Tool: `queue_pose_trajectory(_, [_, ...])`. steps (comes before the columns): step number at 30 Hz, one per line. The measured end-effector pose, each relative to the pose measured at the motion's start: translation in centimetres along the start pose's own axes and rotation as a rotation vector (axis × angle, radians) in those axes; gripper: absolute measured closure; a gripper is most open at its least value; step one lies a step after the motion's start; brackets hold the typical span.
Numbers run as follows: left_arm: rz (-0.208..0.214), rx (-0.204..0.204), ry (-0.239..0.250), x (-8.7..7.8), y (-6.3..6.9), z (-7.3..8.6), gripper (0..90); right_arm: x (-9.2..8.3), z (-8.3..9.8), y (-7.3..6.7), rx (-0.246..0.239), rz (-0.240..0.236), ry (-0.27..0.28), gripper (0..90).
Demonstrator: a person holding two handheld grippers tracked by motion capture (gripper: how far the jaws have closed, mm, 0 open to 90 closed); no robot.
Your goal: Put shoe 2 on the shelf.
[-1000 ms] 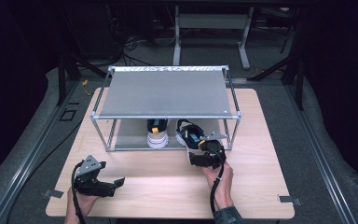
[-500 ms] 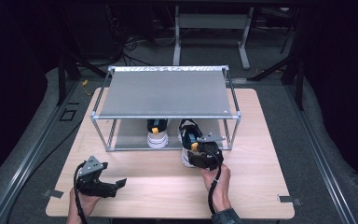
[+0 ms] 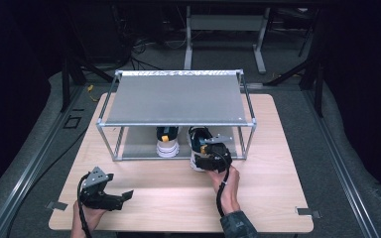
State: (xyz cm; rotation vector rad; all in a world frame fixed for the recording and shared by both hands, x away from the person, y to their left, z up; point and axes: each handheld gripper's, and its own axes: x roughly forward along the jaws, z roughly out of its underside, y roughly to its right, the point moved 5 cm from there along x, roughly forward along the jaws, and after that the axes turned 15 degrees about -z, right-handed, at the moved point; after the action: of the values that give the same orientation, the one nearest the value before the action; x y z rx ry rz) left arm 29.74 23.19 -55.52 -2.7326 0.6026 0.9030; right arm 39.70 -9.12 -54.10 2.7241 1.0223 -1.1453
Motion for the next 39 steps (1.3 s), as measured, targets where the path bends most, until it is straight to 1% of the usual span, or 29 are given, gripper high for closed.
queue_pose_trajectory(1, [-0.002,0.002,0.0,0.0,0.0,0.0,0.0,0.3,-0.1,0.1,-0.005,0.012,-0.001,30.7])
queue_pose_trajectory(2, [-0.001,0.003,0.001,0.0,0.0,-0.1,0.0,0.5,-0.3,0.1,0.0,-0.003,0.008,30.8])
queue_pose_trajectory(3, [0.001,-0.001,0.001,0.0,0.1,-0.1,0.0,0.7,-0.4,0.2,-0.006,-0.025,0.005,30.8])
queue_pose_trajectory(4, [-0.001,0.0,0.002,0.1,0.1,-0.1,0.0,0.9,-0.6,0.4,-0.008,0.016,-0.001,30.7])
queue_pose_trajectory(5, [-0.001,0.001,0.001,0.1,0.1,-0.1,0.0,1.2,-0.7,0.4,-0.008,-0.041,0.012,30.7])
queue_pose_trajectory(6, [0.001,0.001,0.0,0.1,0.1,-0.1,0.0,1.4,-0.9,0.4,-0.012,-0.047,0.01,30.5])
queue_pose_trajectory(7, [0.001,0.001,0.0,0.1,0.2,-0.1,0.0,1.5,-0.9,0.4,-0.008,-0.002,0.003,30.1])
queue_pose_trajectory(8, [0.002,0.003,-0.001,0.0,0.2,-0.1,0.0,1.5,-1.0,0.5,-0.007,-0.004,0.0,29.5])
queue_pose_trajectory(9, [0.001,0.005,0.001,0.0,0.2,-0.1,0.0,1.3,-0.9,0.5,0.002,-0.013,-0.007,26.5])
queue_pose_trajectory(10, [0.001,0.005,0.002,-0.1,0.2,-0.1,0.0,1.2,-0.6,0.6,0.027,-0.044,-0.025,22.3])
queue_pose_trajectory(11, [0.002,0.005,0.001,0.0,0.1,0.0,0.0,1.1,-0.4,0.7,0.036,-0.056,-0.033,23.3])
queue_pose_trajectory(12, [0.004,0.0,0.002,0.0,0.1,0.0,0.0,1.0,-0.3,0.7,0.035,-0.051,-0.028,25.2])
queue_pose_trajectory(14, [0.008,0.001,-0.002,0.1,0.2,0.0,0.0,1.2,0.1,0.8,0.042,-0.062,-0.05,31.8])
queue_pose_trajectory(19, [0.013,0.001,0.0,0.2,0.4,-0.1,0.0,2.1,-0.2,0.8,0.045,-0.042,-0.021,32.4])
queue_pose_trajectory(23, [0.012,0.003,-0.002,0.2,0.4,-0.1,0.0,2.9,-0.6,0.9,0.035,-0.052,-0.011,32.9])
queue_pose_trajectory(24, [0.015,0.004,-0.002,0.2,0.4,-0.1,0.0,3.1,-0.7,0.9,0.041,-0.057,-0.01,33.0])
queue_pose_trajectory(25, [0.015,0.004,-0.001,0.2,0.4,-0.1,0.0,3.3,-0.8,0.9,0.04,-0.046,-0.007,33.1])
queue_pose_trajectory(28, [0.013,0.001,0.001,0.2,0.3,0.0,0.0,3.8,-1.1,0.8,0.039,-0.052,0.001,33.3])
queue_pose_trajectory(29, [0.011,0.002,0.001,0.2,0.3,0.0,0.0,4.0,-1.1,0.8,0.043,-0.042,0.001,33.3])
queue_pose_trajectory(30, [0.011,0.003,0.0,0.2,0.3,0.0,0.0,4.2,-1.2,0.9,0.034,-0.017,0.0,33.4])
queue_pose_trajectory(31, [0.01,0.003,0.0,0.2,0.2,0.0,0.0,4.2,-1.3,0.8,0.038,-0.012,-0.002,33.4])
queue_pose_trajectory(32, [0.01,0.003,-0.001,0.2,0.2,0.0,0.0,4.4,-1.4,0.8,0.037,-0.025,-0.002,33.4])
queue_pose_trajectory(34, [0.01,0.001,0.0,0.2,0.1,0.0,0.0,4.5,-1.5,0.9,0.029,-0.034,-0.007,33.8])
queue_pose_trajectory(35, [0.01,0.001,-0.002,0.2,0.1,0.0,0.0,4.7,-1.6,0.8,0.029,-0.035,-0.005,34.0])
queue_pose_trajectory(36, [0.01,0.001,-0.001,0.2,0.1,0.0,0.0,4.7,-1.7,0.8,0.024,-0.023,-0.012,34.5])
queue_pose_trajectory(38, [0.01,0.0,0.0,0.3,0.2,0.1,0.0,5.0,-1.7,0.4,0.024,-0.072,-0.005,35.5])
queue_pose_trajectory(39, [0.01,0.0,-0.001,0.3,0.2,0.1,0.0,5.1,-1.8,0.3,0.012,0.001,-0.017,35.7])
